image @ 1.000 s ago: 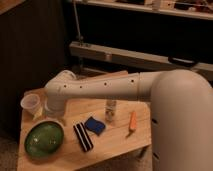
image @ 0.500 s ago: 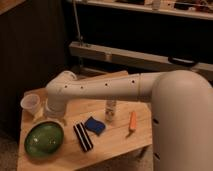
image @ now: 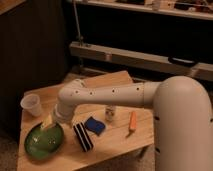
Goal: Pick up the ceramic bowl
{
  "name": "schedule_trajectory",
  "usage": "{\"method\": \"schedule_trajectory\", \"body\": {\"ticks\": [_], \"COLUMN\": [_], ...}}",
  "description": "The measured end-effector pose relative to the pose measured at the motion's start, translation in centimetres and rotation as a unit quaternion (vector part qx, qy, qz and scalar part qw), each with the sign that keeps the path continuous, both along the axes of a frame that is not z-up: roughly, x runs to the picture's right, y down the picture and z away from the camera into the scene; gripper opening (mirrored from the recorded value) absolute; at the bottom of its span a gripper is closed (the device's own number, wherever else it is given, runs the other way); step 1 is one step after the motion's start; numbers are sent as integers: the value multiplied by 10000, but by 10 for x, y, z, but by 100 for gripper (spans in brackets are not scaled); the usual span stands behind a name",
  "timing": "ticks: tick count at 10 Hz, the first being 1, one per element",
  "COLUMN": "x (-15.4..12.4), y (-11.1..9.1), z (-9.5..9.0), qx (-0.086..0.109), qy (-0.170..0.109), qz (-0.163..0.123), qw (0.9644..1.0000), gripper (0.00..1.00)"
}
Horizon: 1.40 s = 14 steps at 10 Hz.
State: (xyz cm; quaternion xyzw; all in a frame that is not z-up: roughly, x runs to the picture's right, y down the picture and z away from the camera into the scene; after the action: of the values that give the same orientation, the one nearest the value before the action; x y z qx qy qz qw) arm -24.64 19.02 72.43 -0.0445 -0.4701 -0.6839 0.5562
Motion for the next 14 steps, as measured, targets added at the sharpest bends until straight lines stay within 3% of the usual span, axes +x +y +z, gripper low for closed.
{"method": "schedule_trajectory", "body": {"ticks": [2, 8, 9, 11, 14], "x": [5, 5, -1, -13, -20], "y": [12, 43, 45, 49, 49], "z": [10, 28, 30, 33, 41], "qx": [-79, -260, -262, -268, -268], "qy": [-53, -38, -24, -4, 78], "qz": [-88, 108, 65, -50, -92], "qw": [9999, 9996, 9996, 9996, 9996], "gripper": [79, 79, 77, 61, 58]}}
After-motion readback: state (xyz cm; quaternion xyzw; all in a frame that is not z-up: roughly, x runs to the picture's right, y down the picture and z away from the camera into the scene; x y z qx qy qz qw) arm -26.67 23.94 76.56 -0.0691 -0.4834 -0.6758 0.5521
